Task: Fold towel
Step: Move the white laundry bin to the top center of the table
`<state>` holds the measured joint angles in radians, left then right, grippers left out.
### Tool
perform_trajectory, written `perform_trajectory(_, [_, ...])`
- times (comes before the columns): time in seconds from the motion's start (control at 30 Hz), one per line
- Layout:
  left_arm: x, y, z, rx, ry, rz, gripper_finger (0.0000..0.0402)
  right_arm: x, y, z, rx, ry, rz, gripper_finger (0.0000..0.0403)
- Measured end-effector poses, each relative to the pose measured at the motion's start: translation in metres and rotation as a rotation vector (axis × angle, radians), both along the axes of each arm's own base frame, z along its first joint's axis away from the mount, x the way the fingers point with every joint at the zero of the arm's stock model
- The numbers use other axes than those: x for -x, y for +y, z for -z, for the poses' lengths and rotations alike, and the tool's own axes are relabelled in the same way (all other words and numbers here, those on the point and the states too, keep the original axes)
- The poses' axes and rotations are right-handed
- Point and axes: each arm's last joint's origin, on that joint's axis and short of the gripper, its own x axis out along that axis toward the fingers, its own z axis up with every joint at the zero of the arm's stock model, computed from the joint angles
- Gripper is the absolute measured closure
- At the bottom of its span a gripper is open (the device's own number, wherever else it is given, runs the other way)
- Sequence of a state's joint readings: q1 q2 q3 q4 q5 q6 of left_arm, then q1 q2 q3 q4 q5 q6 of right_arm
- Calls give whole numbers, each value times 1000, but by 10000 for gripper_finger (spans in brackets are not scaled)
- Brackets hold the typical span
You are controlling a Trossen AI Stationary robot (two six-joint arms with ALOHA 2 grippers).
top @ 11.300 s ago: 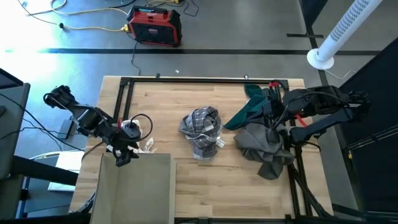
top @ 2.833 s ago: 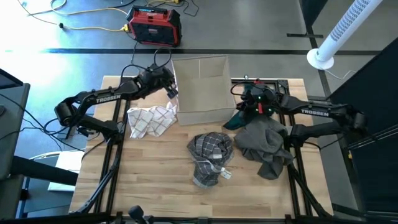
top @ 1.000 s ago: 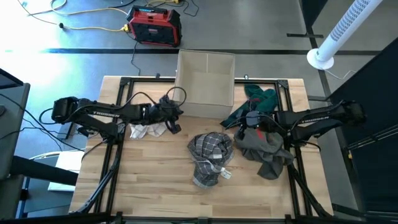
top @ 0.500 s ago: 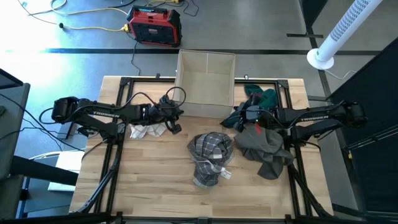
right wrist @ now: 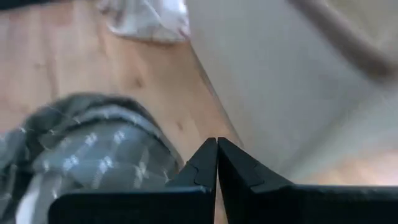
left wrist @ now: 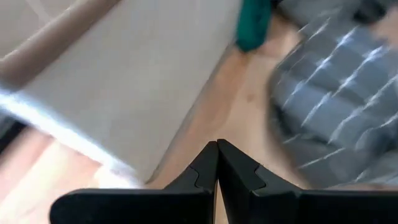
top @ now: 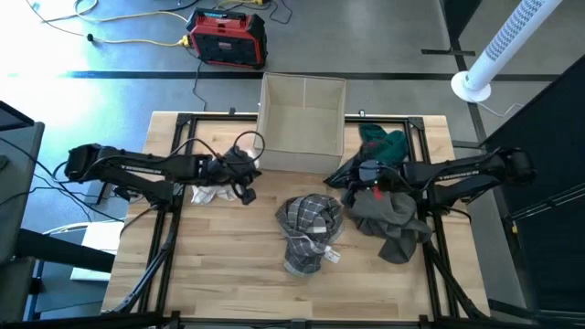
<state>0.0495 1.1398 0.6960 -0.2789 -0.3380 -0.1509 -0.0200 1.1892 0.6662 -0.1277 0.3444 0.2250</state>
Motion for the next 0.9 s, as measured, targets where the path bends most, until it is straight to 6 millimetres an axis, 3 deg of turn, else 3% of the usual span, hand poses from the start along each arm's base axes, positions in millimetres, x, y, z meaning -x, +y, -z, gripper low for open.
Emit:
perform_trajectory(0.5, [14, 4, -1, -111, 91, -94, 402, -4, -15, -3, 232, 4, 153, 403])
perform_trajectory(0.73, [14, 3, -1, -106, 96, -88, 402, -1, -8, -1, 171, 21, 115, 403])
perform_trajectory(0.9, [12, -7, -2, -76, 64, -42, 402, 8, 15, -20, 5, -41, -35, 403])
